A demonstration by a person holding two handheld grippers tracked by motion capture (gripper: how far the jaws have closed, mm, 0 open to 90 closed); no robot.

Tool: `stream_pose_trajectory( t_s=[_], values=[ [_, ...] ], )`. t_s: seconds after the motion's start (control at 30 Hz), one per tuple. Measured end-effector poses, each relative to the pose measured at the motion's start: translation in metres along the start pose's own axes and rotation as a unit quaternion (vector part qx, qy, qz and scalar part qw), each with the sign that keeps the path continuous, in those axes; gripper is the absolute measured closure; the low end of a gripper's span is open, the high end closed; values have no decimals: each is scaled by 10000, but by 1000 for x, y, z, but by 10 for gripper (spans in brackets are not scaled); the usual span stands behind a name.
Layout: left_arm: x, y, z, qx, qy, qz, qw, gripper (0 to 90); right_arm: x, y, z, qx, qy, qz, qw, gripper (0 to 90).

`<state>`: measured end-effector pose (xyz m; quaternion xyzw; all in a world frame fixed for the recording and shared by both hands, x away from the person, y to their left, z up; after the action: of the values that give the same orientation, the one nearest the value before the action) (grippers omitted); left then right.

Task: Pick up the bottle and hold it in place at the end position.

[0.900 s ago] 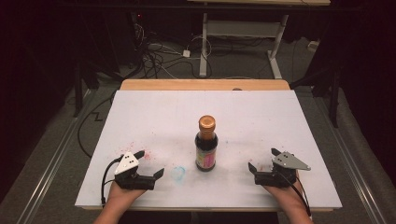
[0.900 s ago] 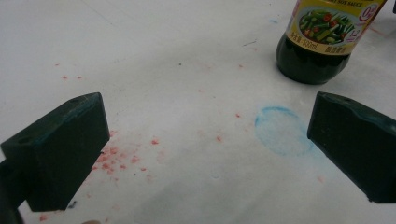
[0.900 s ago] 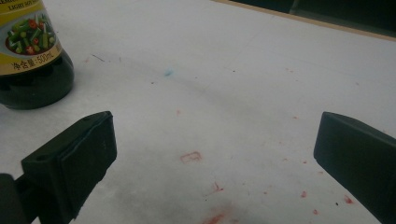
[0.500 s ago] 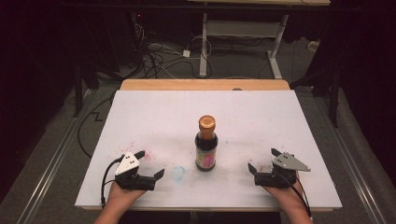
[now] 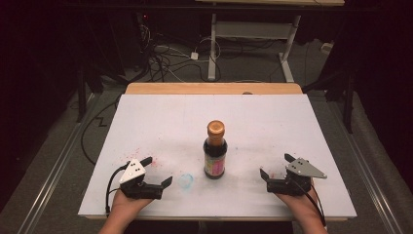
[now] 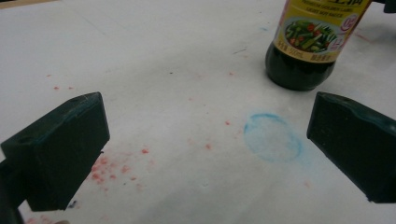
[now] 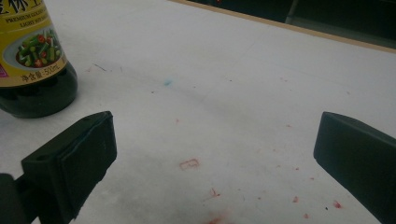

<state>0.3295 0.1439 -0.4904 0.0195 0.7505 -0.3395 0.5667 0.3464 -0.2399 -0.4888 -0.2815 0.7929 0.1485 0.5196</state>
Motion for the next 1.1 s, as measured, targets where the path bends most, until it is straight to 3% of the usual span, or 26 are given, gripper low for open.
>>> stream_pose_trajectory(
  t_s=[0.1,0.27,0.77,1.1],
  values=[
    [0,-3,1,-29,136,28,9999,0,0,0,0,-11,-1,-46,10000,5],
    [0,-8,1,22,156,8,9999,0,0,0,0,-40,19,-51,10000,5],
    [5,-28,5,295,305,26,9991,0,1,2,0,-67,85,-105,9999,4],
    [11,-41,12,563,470,-43,9973,0,1,2,-1,-75,83,-107,9999,5]
  ],
)
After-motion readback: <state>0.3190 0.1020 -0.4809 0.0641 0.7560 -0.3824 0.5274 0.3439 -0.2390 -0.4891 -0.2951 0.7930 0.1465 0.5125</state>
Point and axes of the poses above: each handheld gripper's, and its own axes: z roughly forward along the jaws, x roughly out of its underside, y roughly to its left, the point moved 4 cm from there along z, roughly forward along the jaws, and after that the axes turned 7 degrees about -x, right-handed, at the moved point
